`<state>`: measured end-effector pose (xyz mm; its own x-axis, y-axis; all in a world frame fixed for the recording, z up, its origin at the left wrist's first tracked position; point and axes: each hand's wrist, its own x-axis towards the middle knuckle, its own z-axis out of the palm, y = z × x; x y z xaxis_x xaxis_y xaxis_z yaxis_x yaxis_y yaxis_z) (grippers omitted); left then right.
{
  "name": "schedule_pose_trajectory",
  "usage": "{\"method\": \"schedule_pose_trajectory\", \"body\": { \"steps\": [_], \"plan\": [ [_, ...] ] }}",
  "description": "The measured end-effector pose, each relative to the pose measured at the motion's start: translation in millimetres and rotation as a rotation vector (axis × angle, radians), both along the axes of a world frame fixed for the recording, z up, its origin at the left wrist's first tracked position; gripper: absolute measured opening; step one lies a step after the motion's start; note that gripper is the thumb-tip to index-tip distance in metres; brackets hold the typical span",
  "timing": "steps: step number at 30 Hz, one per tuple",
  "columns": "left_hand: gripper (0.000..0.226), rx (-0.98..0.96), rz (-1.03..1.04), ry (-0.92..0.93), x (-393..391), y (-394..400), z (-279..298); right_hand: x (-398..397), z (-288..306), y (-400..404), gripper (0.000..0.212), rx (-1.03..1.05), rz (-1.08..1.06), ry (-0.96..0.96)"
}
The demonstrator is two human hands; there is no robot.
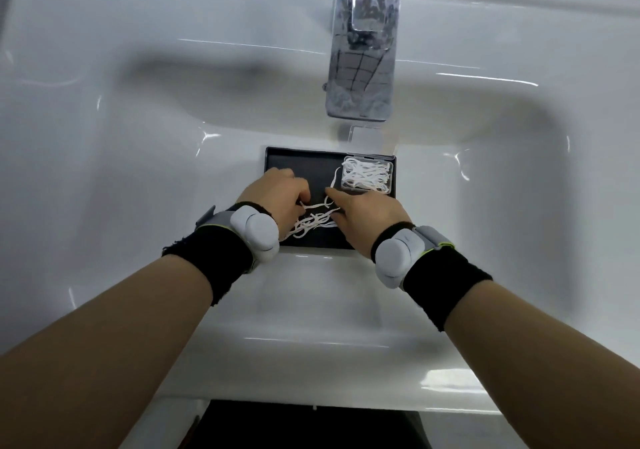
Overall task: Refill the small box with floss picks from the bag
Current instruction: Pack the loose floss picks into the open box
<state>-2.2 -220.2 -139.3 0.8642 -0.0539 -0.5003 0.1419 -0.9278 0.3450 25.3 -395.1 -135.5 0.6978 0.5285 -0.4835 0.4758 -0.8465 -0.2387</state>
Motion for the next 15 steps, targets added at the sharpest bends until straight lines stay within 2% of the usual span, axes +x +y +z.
{"method": "schedule_pose_trajectory", "body": {
  "steps": [3,7,9,12,15],
  "plan": [
    [0.027,-0.003,0.003,-0.037,-6,6,1,-8,-3,0,0.048,-0.055,0.0,0.01],
    [0.026,-0.013,-0.042,0.001,-15,11,2,-17,-1,-3,0.036,0.102,-0.049,0.042],
    [0.035,-0.014,-0.058,-0.004,-20,12,3,-16,-1,-4,0.032,0.157,-0.119,0.022],
    [0.048,0.035,-0.092,-0.02,-24,13,5,-13,-3,1,0.033,0.129,-0.239,0.037],
    [0.051,0.077,-0.114,-0.033,-26,12,4,-17,-6,12,0.034,0.108,-0.266,0.069]
  ]
}}
